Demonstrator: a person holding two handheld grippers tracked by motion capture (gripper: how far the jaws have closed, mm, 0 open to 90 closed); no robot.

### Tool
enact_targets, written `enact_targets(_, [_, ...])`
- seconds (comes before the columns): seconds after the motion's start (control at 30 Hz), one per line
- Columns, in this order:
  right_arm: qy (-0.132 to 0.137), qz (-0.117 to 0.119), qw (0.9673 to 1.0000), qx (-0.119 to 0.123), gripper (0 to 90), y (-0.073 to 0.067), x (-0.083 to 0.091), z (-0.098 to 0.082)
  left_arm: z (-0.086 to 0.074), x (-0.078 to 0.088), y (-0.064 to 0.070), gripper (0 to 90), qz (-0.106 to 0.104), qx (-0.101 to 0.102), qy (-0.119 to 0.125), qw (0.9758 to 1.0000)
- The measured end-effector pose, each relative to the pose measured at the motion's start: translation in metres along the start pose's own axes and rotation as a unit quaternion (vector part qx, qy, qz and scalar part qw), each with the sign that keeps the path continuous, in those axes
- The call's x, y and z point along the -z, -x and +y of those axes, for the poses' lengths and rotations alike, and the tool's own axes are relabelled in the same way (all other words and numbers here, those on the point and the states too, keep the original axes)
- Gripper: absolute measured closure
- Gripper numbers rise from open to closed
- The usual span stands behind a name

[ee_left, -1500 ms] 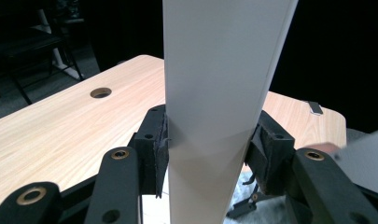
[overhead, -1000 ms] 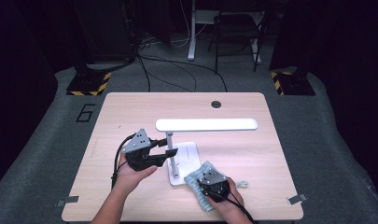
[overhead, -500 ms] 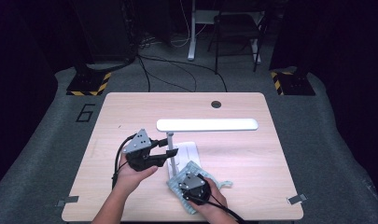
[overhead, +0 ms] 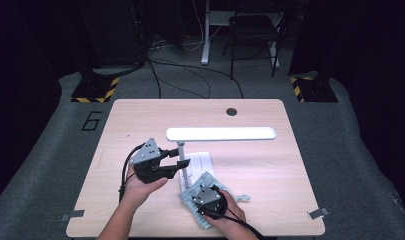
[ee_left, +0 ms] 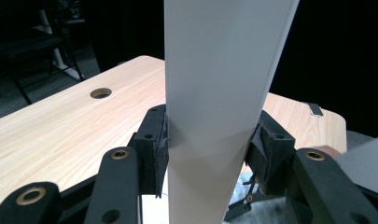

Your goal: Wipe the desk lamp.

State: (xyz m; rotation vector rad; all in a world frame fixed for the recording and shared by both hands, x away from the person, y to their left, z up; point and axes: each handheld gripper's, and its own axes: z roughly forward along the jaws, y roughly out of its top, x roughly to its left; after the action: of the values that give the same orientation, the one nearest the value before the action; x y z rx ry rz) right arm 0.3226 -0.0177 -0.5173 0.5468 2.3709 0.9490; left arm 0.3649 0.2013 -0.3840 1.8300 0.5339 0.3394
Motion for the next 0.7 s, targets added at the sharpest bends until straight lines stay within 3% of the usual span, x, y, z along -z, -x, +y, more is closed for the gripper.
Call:
enact_targets(0.4, [-0.011, 0.003, 0.9999, -0.010, 63.0, 0.026, 0.017, -0.023, -0.001, 0.000, 0.000, 53.5, 0.000, 0.002, 0.003, 1.0000])
enact_targets(0.7, [-0.024, 0.004, 0.9985, -0.049, 66.4, 0.039, 0.021, -0.031, 0.000, 0.000, 0.000, 53.3, 0.004, 0.004, 0.000, 1.0000])
